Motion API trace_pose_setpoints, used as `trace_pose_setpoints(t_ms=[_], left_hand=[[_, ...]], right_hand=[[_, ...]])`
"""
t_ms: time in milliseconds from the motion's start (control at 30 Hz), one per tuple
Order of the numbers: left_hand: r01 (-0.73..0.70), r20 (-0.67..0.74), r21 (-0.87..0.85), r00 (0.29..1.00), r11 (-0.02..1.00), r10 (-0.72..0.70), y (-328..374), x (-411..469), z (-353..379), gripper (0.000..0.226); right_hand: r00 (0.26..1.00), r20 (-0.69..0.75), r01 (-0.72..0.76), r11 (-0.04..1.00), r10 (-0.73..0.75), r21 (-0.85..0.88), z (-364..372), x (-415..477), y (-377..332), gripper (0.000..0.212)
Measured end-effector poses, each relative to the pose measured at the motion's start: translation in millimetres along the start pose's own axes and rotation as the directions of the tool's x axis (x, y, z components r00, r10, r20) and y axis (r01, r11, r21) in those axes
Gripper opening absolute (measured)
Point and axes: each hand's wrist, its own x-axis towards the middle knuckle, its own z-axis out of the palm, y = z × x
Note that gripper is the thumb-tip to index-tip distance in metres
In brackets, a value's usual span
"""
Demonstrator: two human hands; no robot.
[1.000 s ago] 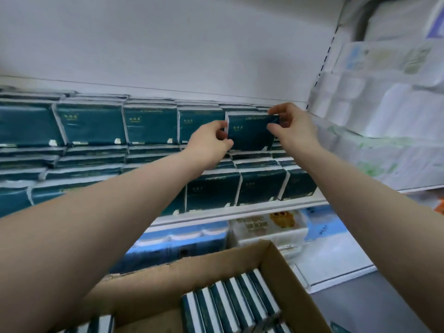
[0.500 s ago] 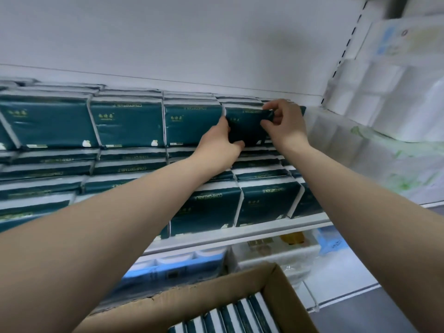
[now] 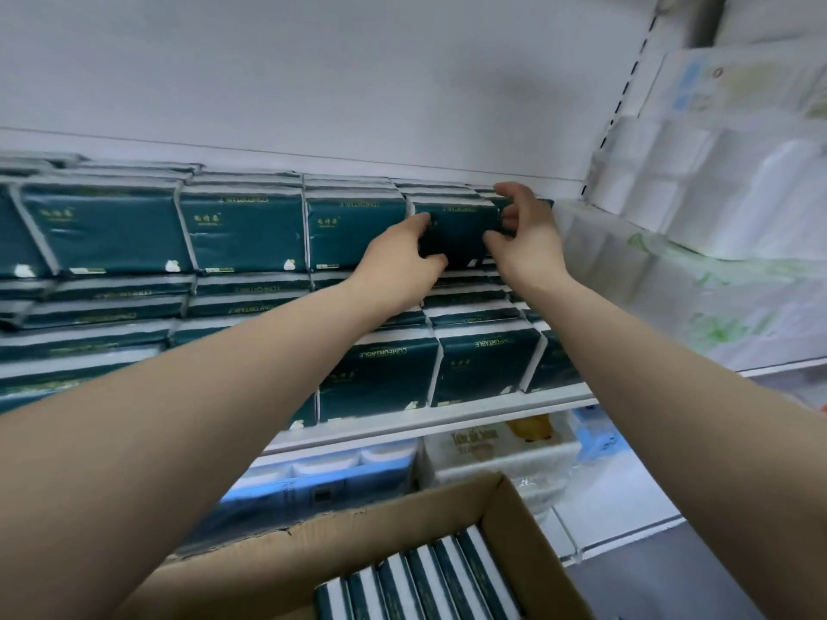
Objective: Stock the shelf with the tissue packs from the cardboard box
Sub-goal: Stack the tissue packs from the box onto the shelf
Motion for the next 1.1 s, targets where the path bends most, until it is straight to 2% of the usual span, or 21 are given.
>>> trace_pose_setpoints(t_ms=[100,400,633,767,833,967,1100], left_hand=[[-0.032,-0.033,-0.029,0.999,0.999,0.031,9.2,-16.0,-9.2,0.056],[-0.081,-0.127,-0.166,0.990,0.983,0.060,14.7,-86.5,-29.6,0.042],[-0.070,-0.094,-0.256,0.994,0.964,0.048,-7.9,-167.7,-36.6,0.031],[-0.026,-0.016,-0.225,1.000,0.974,0.023,-40.4,-215.2,-28.8,0.027],[0.012,0.044,-0.227,0.999,0.974,-0.002,-59.1,-236.4,-21.3,0.025],[0.190,0.171,-0.190,0.972,0.963,-0.158,-97.8,-274.9,-2.6,0.024],[0.401,0.296,-0.162,0.892,0.902,-0.343,-144.0,-305.0,17.8,0.026]], right_hand=[[1.000,0.005,0.024,1.000,-0.024,-0.005,-10.4,-17.1,-12.4,0.049],[0.996,0.015,0.087,0.994,-0.088,0.059,-30.3,-107.8,-45.1,0.042],[0.994,0.040,0.092,0.988,-0.097,0.124,-17.2,-209.5,-47.8,0.035],[0.991,0.122,0.031,0.990,-0.048,0.135,5.7,-268.4,-33.0,0.033],[0.983,0.182,-0.011,0.992,-0.012,0.128,17.8,-293.4,-23.7,0.031],[0.940,0.333,-0.107,0.992,0.080,0.065,42.7,-330.9,-5.4,0.028],[0.827,0.508,-0.203,0.970,0.243,-0.133,68.8,-347.8,7.6,0.028]])
